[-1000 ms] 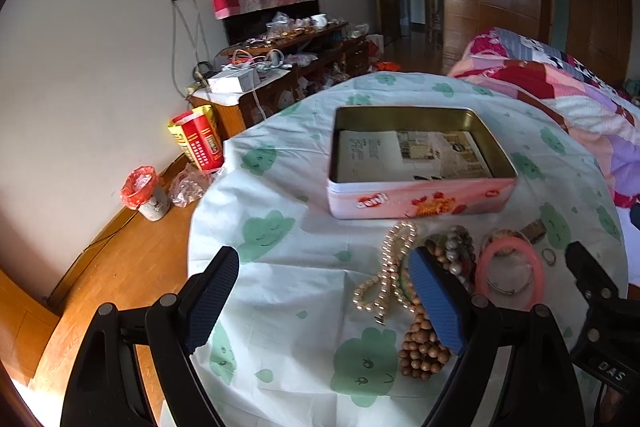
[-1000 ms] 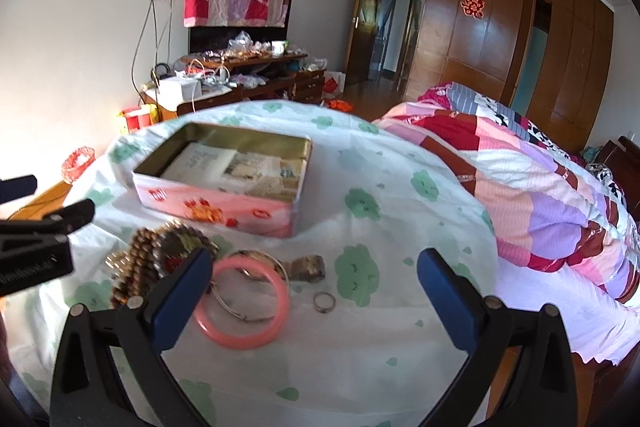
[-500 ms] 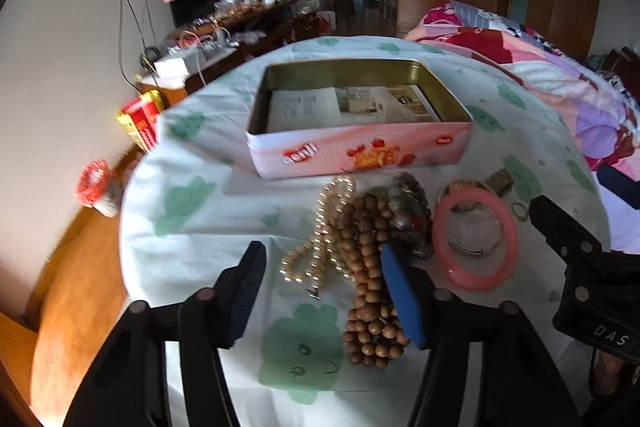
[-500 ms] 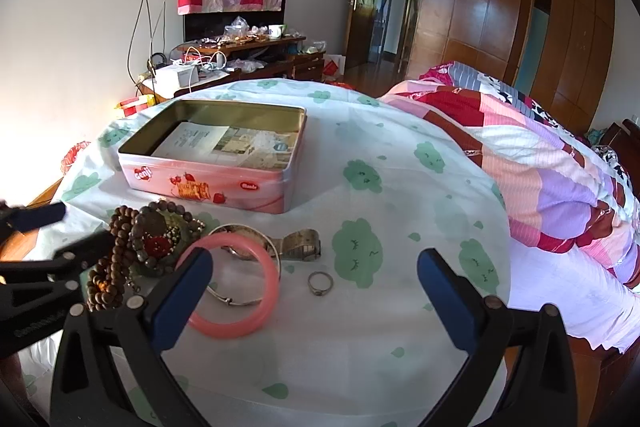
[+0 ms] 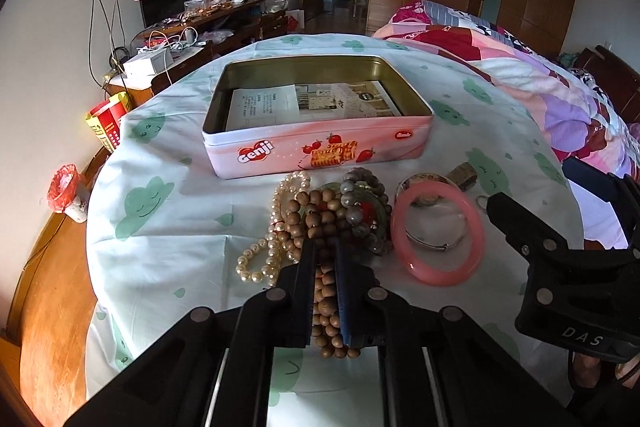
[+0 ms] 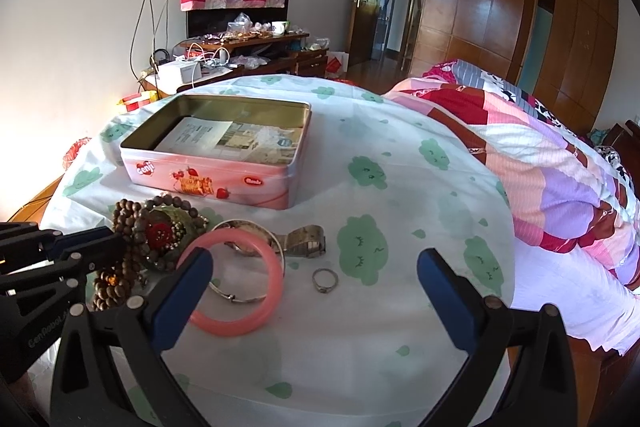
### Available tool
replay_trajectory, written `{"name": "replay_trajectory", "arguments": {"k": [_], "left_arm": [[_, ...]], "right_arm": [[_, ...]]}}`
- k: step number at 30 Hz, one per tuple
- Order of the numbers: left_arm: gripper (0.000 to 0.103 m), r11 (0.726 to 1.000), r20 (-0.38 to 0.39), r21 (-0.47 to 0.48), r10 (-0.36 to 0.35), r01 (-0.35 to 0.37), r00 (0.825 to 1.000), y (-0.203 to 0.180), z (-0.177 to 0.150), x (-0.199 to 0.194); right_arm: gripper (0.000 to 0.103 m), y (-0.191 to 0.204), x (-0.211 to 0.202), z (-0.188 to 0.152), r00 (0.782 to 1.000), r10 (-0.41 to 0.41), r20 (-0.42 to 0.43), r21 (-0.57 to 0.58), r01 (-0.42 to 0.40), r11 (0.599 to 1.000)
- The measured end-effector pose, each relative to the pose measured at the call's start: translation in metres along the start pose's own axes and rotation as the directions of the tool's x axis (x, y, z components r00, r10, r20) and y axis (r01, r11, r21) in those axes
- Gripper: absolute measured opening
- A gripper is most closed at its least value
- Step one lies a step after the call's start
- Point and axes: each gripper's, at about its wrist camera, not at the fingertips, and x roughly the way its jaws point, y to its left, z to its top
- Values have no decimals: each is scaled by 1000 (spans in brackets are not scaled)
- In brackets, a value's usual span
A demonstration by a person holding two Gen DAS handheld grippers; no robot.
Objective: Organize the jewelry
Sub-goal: 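Lower the left tool onto the wooden bead strand and close on it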
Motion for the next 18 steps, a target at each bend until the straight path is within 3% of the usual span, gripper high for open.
{"name": "replay_trajectory", "arguments": {"k": [6, 10, 14, 18], "left_arm": [[8, 1000, 6, 19, -13, 12, 1000, 1, -2, -1], [0, 1000, 20, 23, -14, 14, 1000, 3, 1, -5], [0, 999, 72, 35, 14, -17, 997, 7, 9, -20], [0, 998, 58, 42, 48, -50, 997, 5, 12, -17]], "right_arm": [[103, 2, 1, 0, 1000, 2, -4, -2, -2, 1000], [103, 2, 1, 0, 1000, 4, -5, -2, -4, 1000], [103, 2, 2, -1, 1000, 5, -5, 2, -5, 1000], [103, 1, 5, -1, 1000, 10, -14, 8, -10, 1000]]}}
